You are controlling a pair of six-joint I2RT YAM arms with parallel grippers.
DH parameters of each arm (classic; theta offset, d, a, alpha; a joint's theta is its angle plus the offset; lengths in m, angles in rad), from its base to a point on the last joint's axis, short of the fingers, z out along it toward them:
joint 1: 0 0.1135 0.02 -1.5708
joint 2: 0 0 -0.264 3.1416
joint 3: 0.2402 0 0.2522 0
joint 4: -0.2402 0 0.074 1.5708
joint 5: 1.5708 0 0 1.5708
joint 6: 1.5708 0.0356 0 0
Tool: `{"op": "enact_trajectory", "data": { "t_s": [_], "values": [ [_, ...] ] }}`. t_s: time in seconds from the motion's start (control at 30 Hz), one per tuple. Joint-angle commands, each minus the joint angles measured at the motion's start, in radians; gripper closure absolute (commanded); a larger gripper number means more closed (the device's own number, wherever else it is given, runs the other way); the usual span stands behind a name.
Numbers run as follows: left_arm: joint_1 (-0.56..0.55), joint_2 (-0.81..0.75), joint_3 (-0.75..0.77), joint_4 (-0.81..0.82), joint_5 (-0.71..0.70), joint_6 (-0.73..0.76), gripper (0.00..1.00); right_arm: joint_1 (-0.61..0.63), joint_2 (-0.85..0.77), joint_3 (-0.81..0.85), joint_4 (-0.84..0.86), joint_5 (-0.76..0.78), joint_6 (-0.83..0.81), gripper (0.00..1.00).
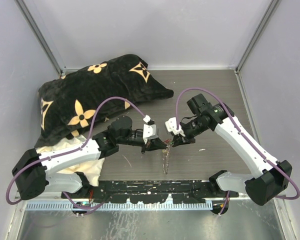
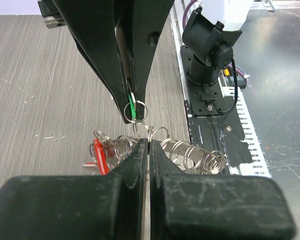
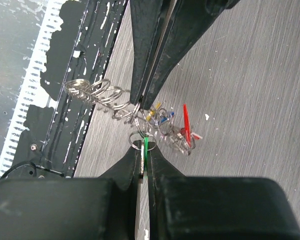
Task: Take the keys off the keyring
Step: Remove the key from the keyring.
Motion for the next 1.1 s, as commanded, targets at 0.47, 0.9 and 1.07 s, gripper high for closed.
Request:
{"op": "enact_trajectory", "data": {
  "t_s": [0.47, 0.9, 1.07],
  "values": [
    [-0.002, 0.013, 0.353, -0.488, 0.022, -0.054, 1.00, -0.029, -0.037, -0.022, 0.135, -0.111, 0.148, 0.99],
    [-0.001, 0.073, 0.406, -0.514, 0.048, -0.176, 1.00, -0.075, -0.048, -0.035, 0.140, -0.202, 0.168, 0.99],
    [0.000, 0.044, 0.385, -0.482, 0.050, -0.170, 1.00, -0.091, -0.054, -0.045, 0.164, -0.199, 0.199, 0.99]
  ]
}}
